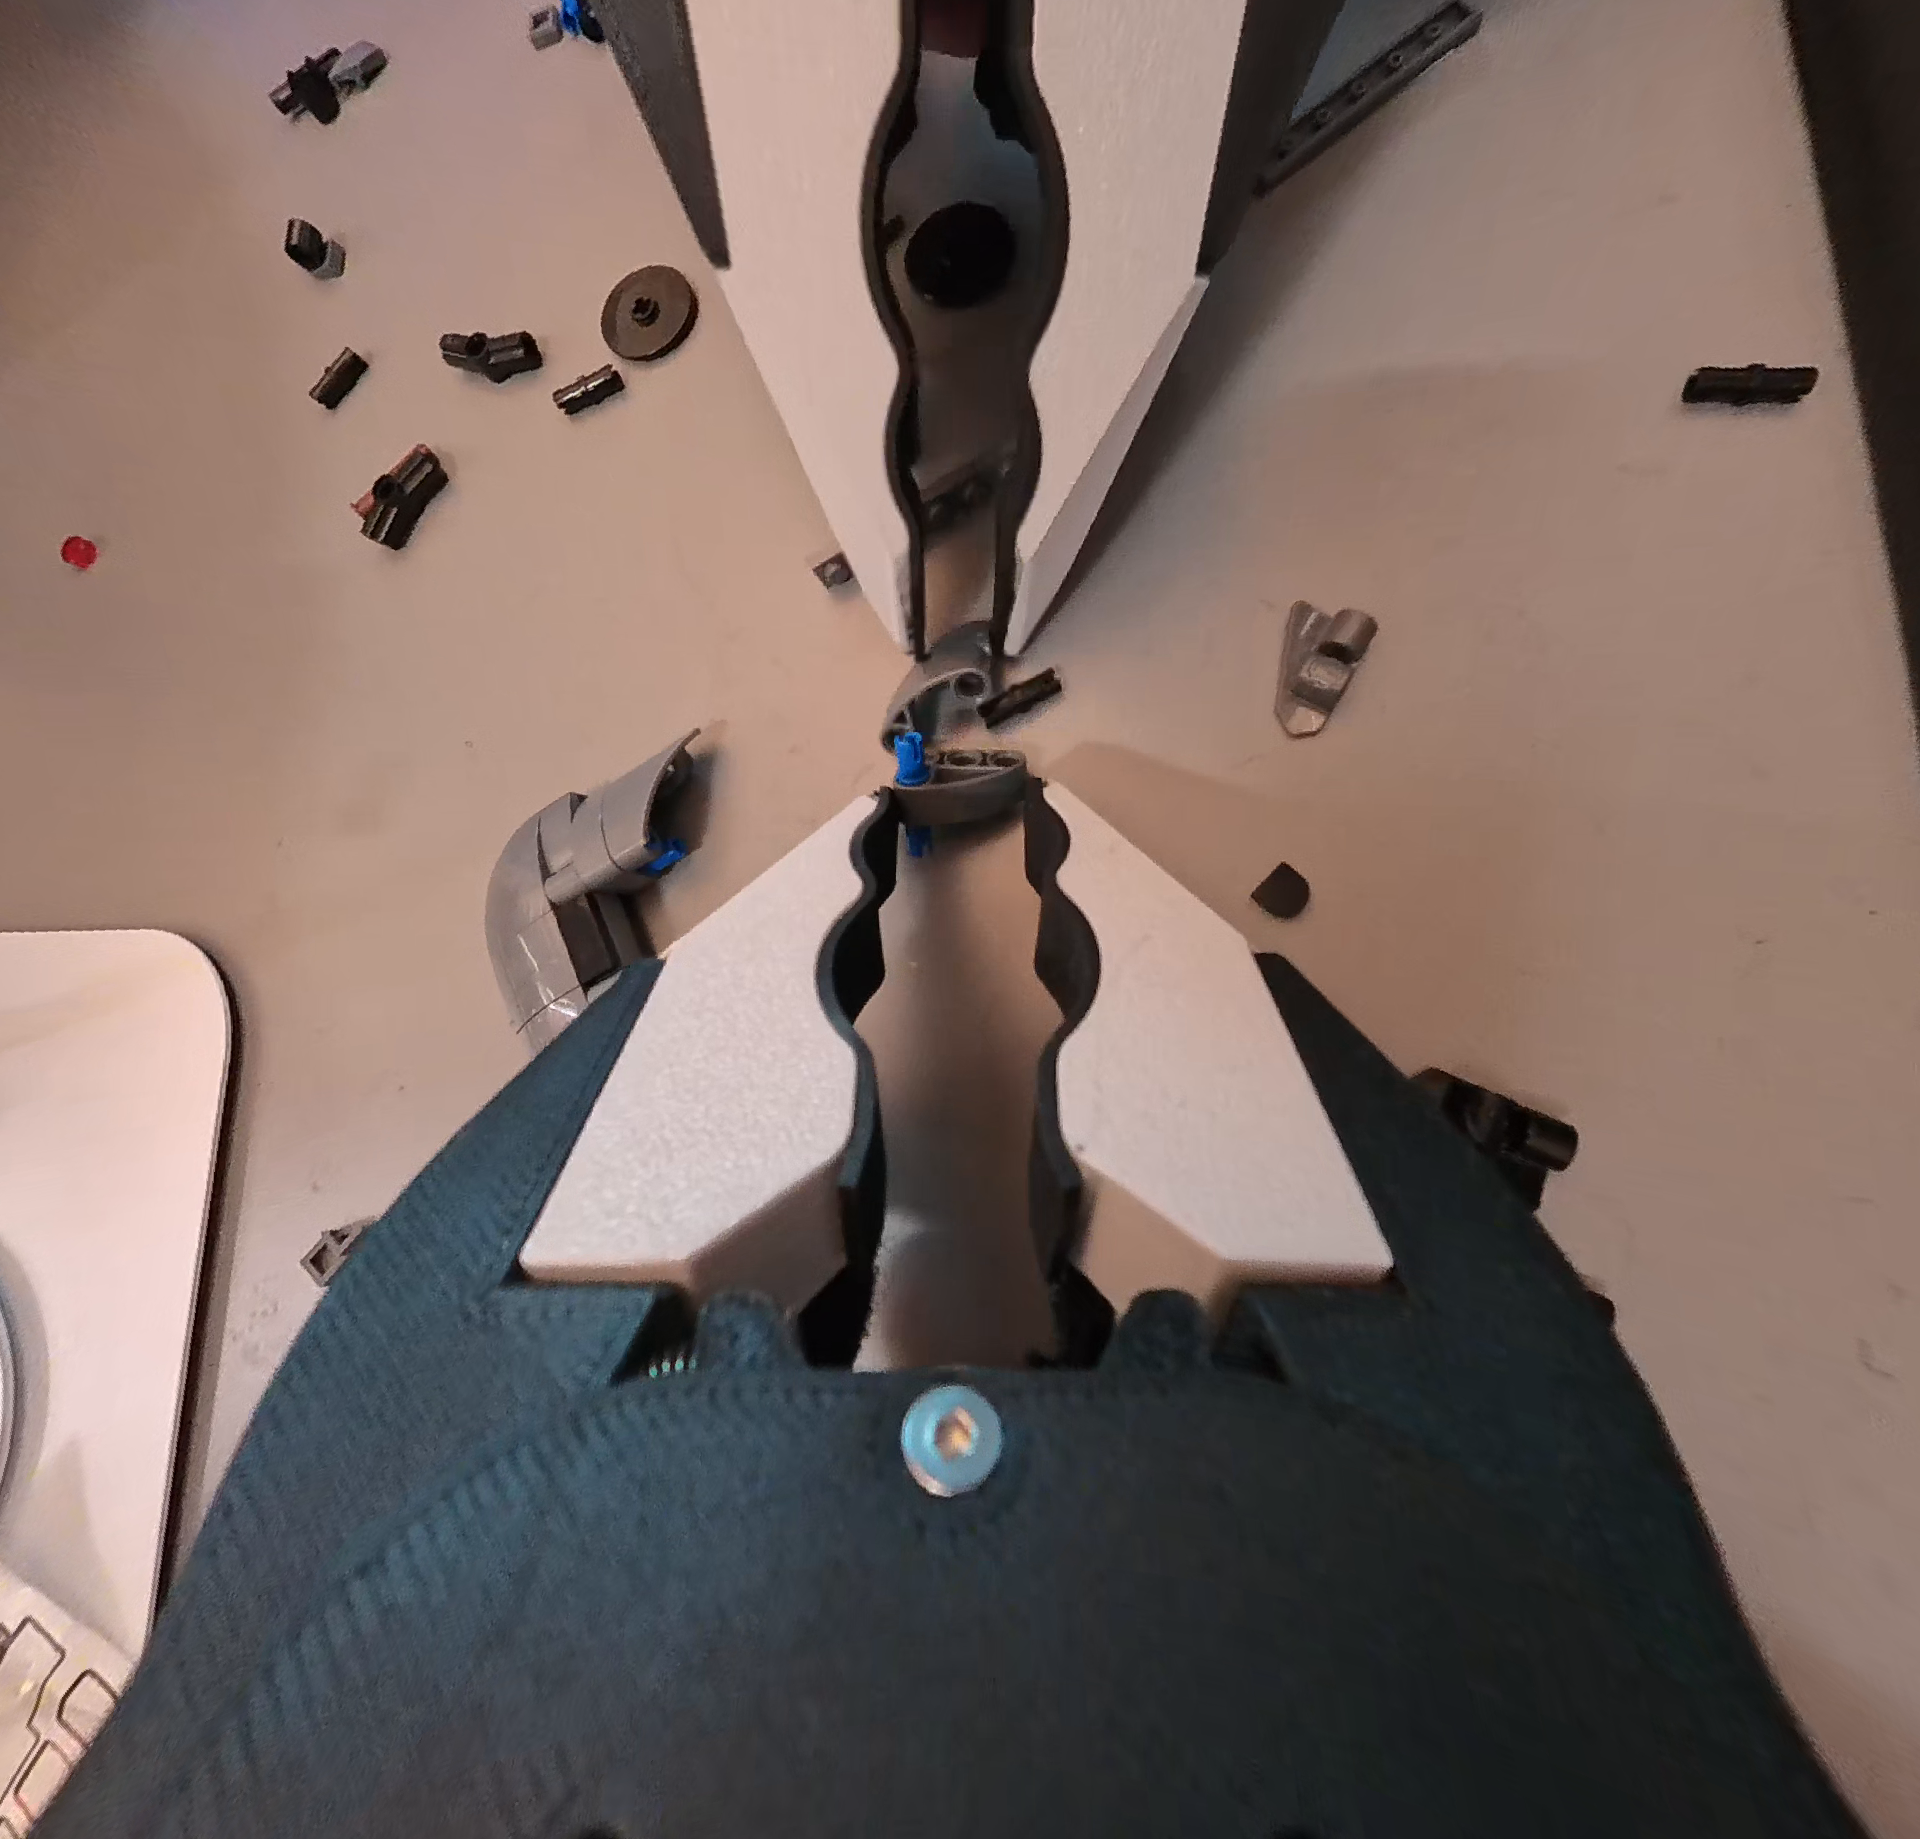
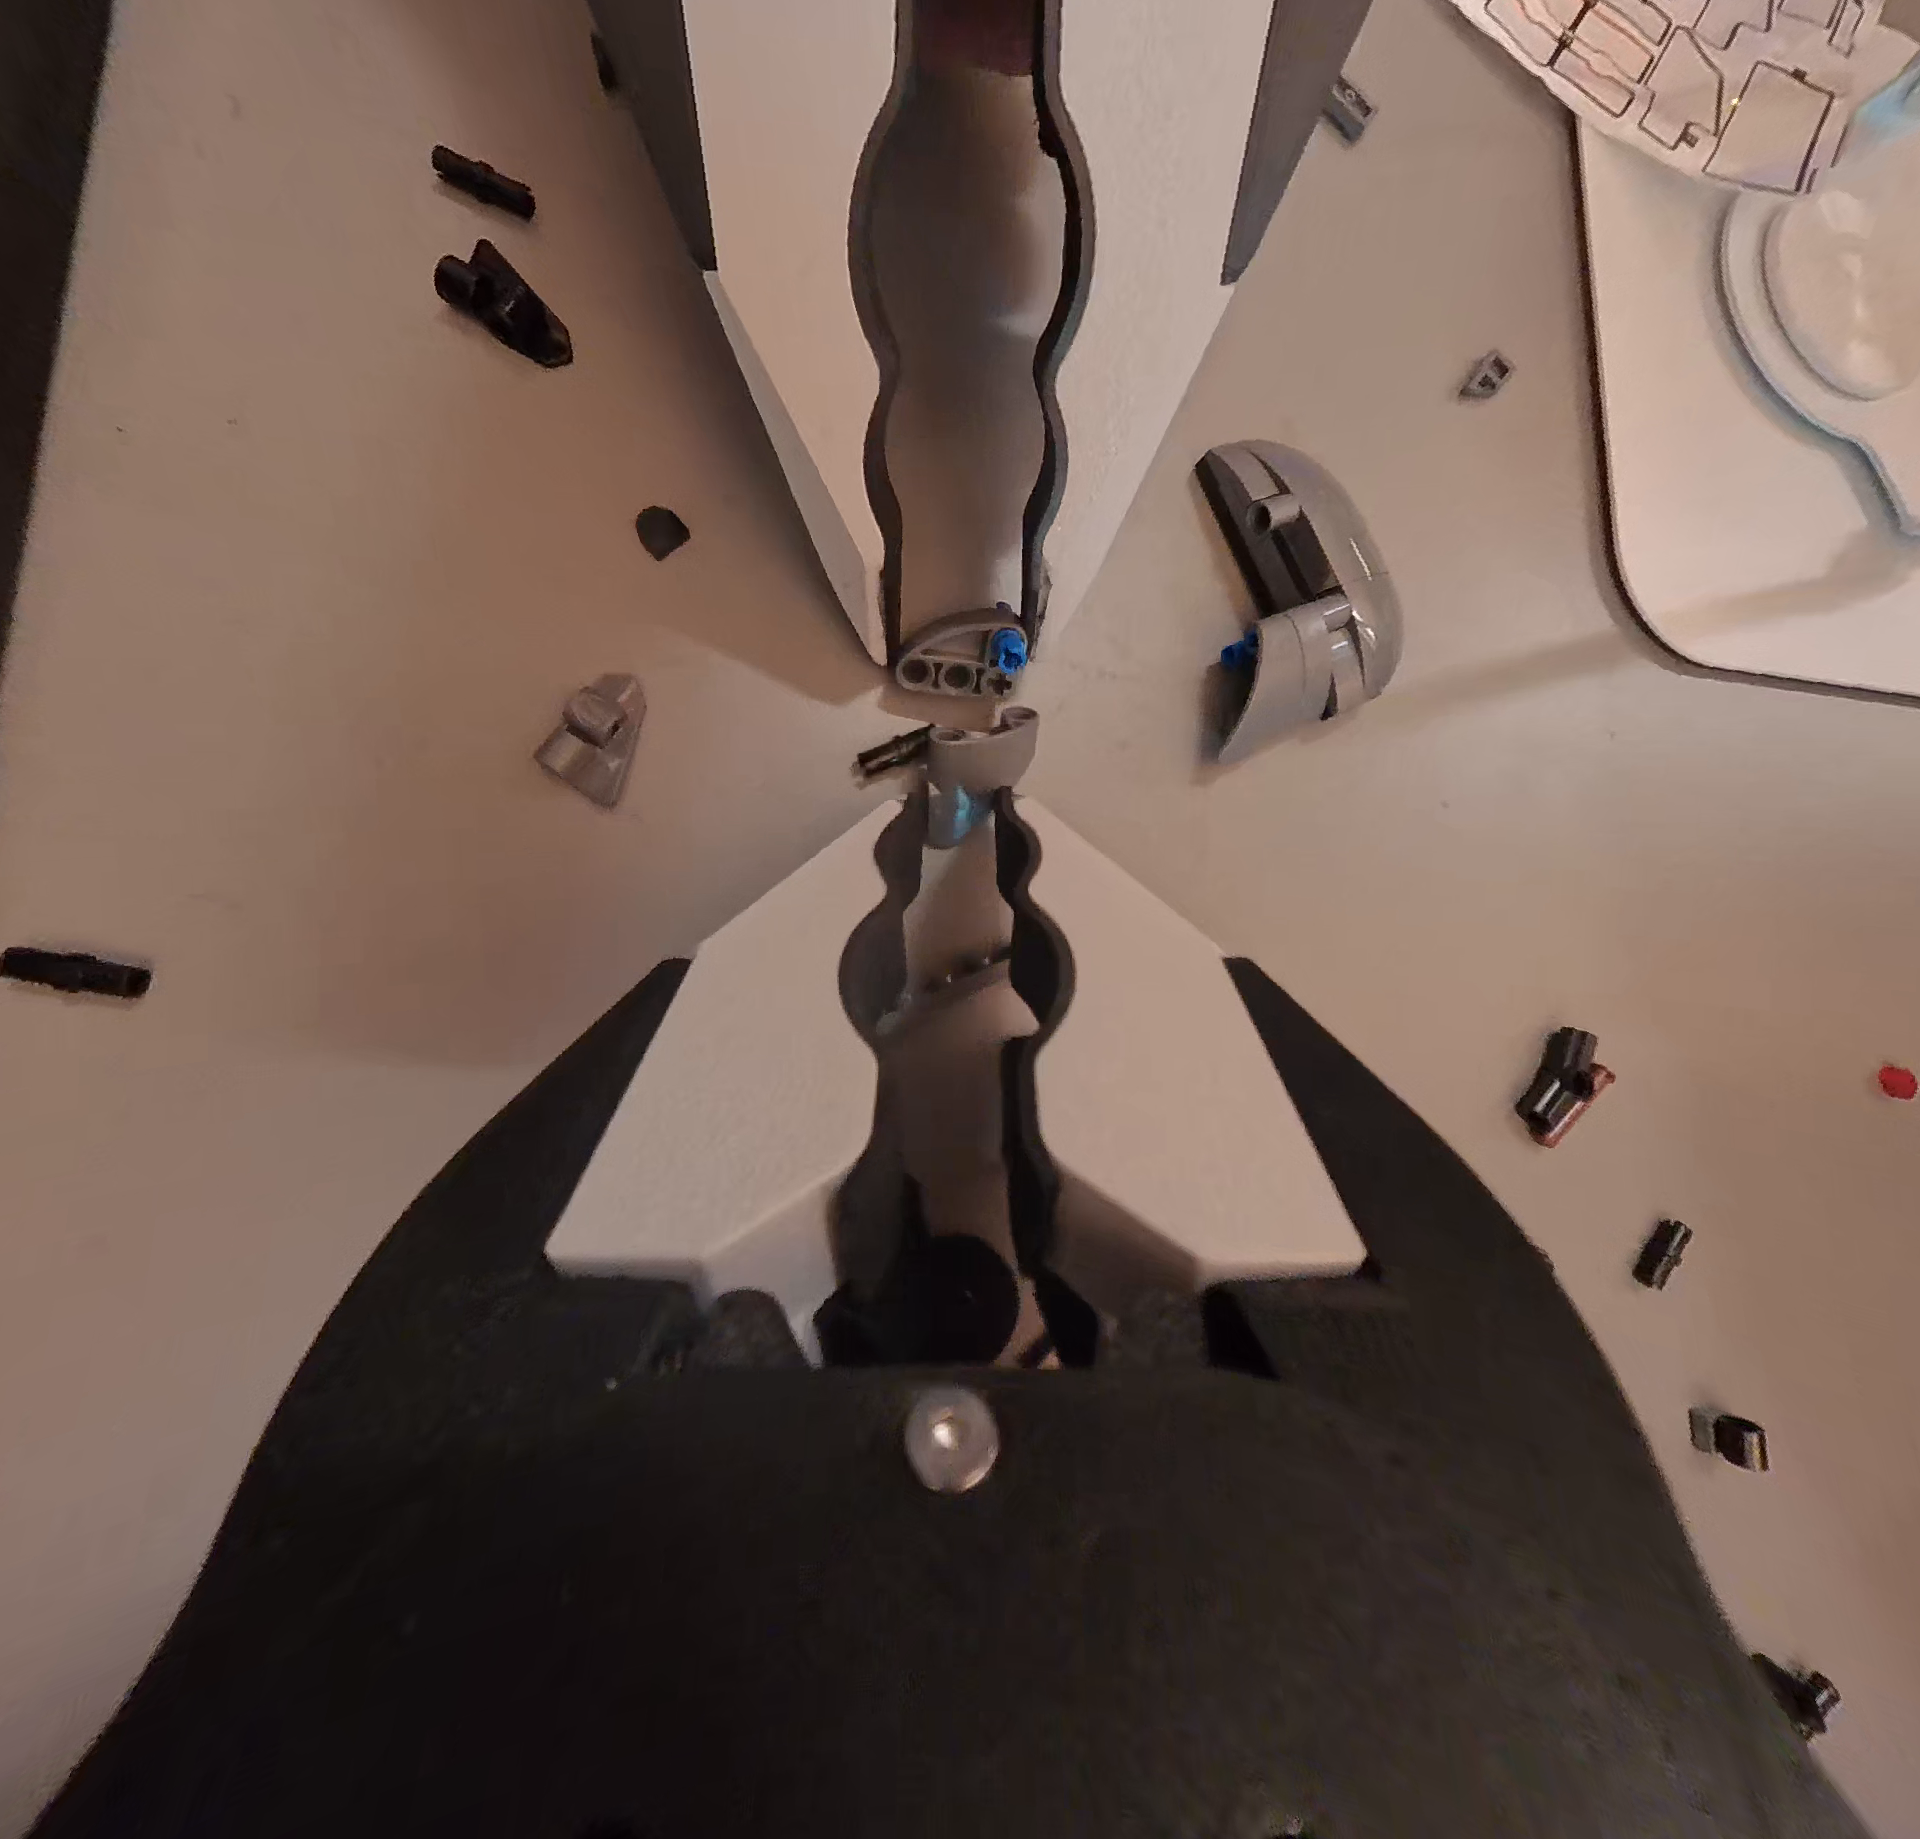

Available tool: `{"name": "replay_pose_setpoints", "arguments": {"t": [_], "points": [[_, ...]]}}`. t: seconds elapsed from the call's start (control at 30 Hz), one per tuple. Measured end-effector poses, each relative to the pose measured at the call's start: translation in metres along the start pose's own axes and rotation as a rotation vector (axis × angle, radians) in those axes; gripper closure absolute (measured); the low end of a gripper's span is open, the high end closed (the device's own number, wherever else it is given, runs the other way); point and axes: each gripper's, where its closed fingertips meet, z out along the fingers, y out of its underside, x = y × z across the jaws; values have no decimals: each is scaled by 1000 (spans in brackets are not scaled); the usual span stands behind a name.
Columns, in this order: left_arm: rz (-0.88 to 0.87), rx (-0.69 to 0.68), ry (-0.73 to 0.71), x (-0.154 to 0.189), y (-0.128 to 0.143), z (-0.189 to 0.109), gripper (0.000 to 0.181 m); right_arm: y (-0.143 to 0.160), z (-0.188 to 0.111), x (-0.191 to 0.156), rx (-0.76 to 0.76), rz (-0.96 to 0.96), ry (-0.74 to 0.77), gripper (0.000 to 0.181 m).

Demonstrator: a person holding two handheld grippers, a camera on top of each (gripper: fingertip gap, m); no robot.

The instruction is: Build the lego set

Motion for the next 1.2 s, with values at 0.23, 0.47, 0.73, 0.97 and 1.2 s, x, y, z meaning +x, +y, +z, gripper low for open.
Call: {"name": "replay_pose_setpoints", "arguments": {"t": [0.23, 0.47, 0.73, 0.97, 1.2], "points": [[-1, -5, 0, 0, 1, 0, 158, -2, 0, 1, 2, -12, 12, 173], [-1, -21, -8, -3, 3, -2, 159, -4, 0, 1, 2, -29, 23, 175], [-7, -33, -15, -5, 5, -3, 159, -7, 0, 5, 11, -41, 50, 177], [-11, -39, -17, -6, 6, -4, 159, -13, -1, 6, 31, -56, 71, 178], [-13, -37, -13, -5, 6, -3, 159, -18, 2, 4, 45, -72, 73, 178]]}}
